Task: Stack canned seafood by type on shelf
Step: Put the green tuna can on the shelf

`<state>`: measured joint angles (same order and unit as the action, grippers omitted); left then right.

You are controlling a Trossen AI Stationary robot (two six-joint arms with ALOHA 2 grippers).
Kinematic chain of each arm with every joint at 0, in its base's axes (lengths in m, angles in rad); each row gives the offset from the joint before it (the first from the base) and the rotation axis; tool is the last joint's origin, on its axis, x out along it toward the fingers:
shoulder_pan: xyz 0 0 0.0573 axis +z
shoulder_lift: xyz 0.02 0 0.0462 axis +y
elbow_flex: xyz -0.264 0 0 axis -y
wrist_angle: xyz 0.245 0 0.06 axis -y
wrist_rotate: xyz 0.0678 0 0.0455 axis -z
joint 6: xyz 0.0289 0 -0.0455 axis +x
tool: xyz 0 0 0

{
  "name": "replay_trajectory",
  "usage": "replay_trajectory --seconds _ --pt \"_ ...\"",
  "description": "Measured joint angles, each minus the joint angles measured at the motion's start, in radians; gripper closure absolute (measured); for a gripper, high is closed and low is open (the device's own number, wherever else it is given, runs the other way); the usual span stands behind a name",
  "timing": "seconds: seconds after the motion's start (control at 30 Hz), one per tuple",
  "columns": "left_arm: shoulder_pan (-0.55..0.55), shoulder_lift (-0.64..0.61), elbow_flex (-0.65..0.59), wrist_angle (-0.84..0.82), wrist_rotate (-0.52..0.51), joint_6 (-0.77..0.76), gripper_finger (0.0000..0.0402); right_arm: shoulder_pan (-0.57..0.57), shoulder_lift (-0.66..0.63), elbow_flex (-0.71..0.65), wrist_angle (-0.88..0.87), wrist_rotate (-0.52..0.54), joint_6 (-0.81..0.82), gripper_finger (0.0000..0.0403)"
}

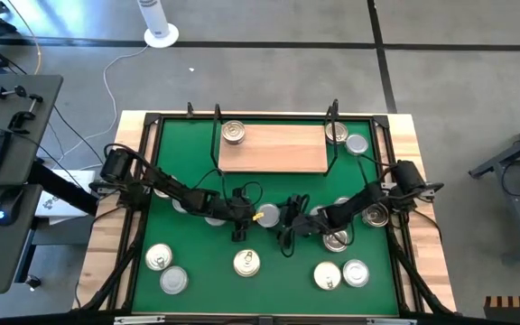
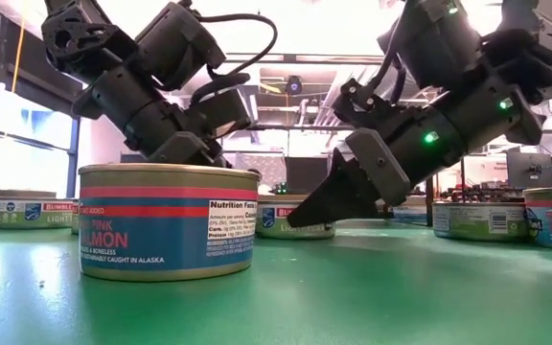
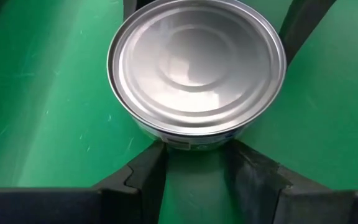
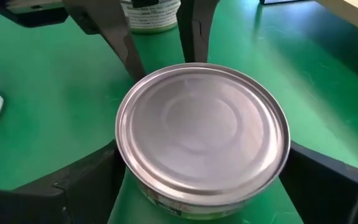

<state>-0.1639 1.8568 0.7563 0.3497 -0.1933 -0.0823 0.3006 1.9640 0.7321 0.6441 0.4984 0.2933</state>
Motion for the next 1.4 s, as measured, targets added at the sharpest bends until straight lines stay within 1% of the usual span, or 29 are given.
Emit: replay_trajectory --seconds 0.17,0.33,0.5,0.77,0.97,1.07,1.27,1.4 --pt "0.0 0.0 0.0 0.004 0.0 0.001 0.025 -0.018 0.0 0.002 -0.012 -0.049 -0.031 0.0006" --pt "0.0 0.0 0.0 0.001 0.0 0.002 0.0251 -0.018 0.002 0.002 0.026 -0.043 -0.111 0.0004" --pt "0.0 0.0 0.0 0.0 0.001 0.004 0.0251 -0.02 0.002 0.002 0.039 -0.039 -0.135 0.0004" --pt "0.001 0.001 0.0 0.001 0.01 0.002 0.0251 -0.022 -0.002 0.004 0.084 -0.06 -0.193 0.0004" --pt "0.001 0.001 0.0 0.0 0.009 0.001 0.025 -0.023 -0.003 0.005 0.052 -0.066 -0.16 0.0015" --pt "0.001 0.001 0.002 -0.012 0.008 -0.001 0.025 -0.022 -0.003 0.007 0.018 -0.07 -0.134 0.0025" --pt "0.0 -0.018 0.012 -0.068 0.002 -0.009 0.0251 0.002 -0.019 0.013 -0.082 -0.061 -0.058 0.0029" --pt "-0.012 -0.044 0.014 -0.122 -0.038 -0.014 0.0251 0.029 -0.031 0.015 -0.133 -0.066 -0.014 0.0031"
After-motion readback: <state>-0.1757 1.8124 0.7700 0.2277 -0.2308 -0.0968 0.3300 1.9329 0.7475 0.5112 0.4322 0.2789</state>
